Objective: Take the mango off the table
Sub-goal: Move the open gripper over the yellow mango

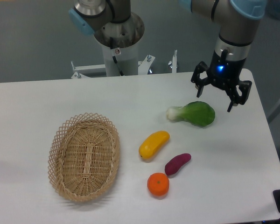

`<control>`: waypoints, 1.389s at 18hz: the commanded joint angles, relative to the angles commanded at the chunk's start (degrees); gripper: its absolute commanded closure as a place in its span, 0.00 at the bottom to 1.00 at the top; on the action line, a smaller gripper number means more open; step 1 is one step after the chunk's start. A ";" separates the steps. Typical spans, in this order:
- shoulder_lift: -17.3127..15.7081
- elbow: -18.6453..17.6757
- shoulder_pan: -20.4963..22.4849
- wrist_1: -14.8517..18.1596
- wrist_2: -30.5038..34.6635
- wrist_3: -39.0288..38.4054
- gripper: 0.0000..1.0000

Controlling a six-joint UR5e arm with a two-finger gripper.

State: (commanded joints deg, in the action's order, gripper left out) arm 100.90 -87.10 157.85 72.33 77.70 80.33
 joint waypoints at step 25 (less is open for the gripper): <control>-2.91 -24.43 -14.58 -20.21 4.90 -14.76 0.00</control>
State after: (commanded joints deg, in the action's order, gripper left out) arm 97.99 -111.53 143.28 52.12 82.59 65.57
